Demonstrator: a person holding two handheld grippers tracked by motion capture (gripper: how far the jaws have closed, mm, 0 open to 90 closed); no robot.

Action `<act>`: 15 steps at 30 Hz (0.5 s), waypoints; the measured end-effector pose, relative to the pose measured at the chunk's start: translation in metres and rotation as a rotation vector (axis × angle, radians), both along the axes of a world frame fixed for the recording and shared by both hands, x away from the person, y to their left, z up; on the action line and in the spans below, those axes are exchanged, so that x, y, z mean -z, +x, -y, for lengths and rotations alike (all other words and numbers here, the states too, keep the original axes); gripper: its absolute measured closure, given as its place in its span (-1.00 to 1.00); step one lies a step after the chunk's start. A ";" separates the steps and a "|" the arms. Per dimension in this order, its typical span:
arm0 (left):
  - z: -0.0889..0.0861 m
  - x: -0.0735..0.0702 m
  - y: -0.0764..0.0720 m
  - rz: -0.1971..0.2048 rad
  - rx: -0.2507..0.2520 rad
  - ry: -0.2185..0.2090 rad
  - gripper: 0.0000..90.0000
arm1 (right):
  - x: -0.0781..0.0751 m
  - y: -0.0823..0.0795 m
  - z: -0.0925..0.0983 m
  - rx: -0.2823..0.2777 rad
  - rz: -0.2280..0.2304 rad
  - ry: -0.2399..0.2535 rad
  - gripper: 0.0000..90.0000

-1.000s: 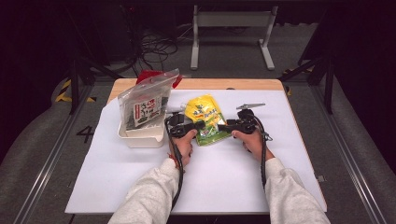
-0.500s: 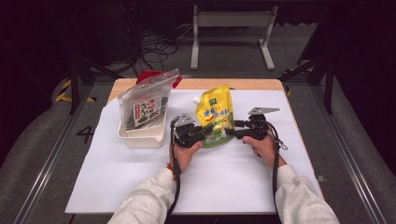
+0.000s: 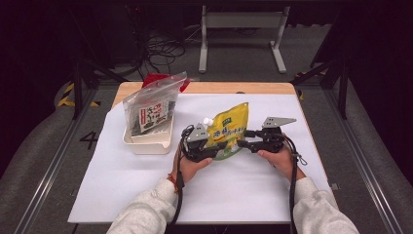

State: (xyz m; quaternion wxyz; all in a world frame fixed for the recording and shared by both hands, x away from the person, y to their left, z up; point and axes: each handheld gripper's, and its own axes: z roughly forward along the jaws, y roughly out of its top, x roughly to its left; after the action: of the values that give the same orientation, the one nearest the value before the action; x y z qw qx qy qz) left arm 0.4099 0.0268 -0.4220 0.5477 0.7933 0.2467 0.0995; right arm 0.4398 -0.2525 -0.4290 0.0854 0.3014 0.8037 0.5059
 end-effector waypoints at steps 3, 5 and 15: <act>-0.002 -0.005 0.001 0.003 0.016 -0.042 0.33 | 0.000 -0.004 -0.003 -0.014 0.009 -0.012 -0.05; -0.003 -0.005 0.001 0.010 0.009 -0.051 0.71 | -0.001 -0.005 -0.003 -0.012 0.011 -0.019 -0.07; -0.017 -0.019 -0.005 0.020 0.044 -0.102 0.94 | -0.001 -0.022 0.005 -0.008 0.002 -0.063 -0.41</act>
State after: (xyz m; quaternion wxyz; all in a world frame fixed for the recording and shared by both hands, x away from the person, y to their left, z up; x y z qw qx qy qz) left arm 0.4047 0.0439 -0.4030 0.5920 0.7685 0.2283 0.0825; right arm 0.4178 -0.2577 -0.4277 0.0935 0.2949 0.8205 0.4807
